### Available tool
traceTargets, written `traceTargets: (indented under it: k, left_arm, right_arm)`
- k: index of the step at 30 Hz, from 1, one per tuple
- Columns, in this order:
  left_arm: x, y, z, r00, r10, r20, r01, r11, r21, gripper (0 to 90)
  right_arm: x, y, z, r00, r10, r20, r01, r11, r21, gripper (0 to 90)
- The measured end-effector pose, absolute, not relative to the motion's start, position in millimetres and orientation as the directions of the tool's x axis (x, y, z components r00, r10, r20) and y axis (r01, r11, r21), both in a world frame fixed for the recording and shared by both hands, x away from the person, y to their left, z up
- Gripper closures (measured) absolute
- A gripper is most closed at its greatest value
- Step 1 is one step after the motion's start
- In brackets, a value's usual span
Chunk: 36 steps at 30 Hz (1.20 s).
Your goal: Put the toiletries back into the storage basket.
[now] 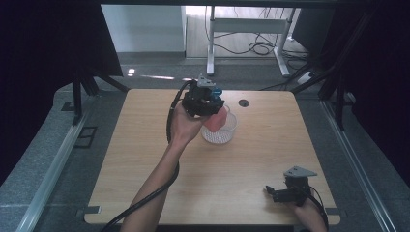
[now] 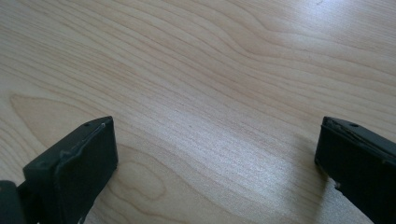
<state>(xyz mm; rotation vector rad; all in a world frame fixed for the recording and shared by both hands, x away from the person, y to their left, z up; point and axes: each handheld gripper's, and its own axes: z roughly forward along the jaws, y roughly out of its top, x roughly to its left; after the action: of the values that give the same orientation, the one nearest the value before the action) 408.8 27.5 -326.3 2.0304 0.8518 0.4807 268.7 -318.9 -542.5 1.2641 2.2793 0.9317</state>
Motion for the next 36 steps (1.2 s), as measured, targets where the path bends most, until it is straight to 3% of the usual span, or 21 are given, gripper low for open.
traceTargets:
  k: [36]
  left_arm:
    - [450, -4, -375, 0.637, 0.771, 0.011, 0.445, -0.379, 0.811, 53.2]
  right_arm:
    - [270, -318, -543, -0.541, 0.841, -0.004, 0.598, 0.388, 0.702, 0.0]
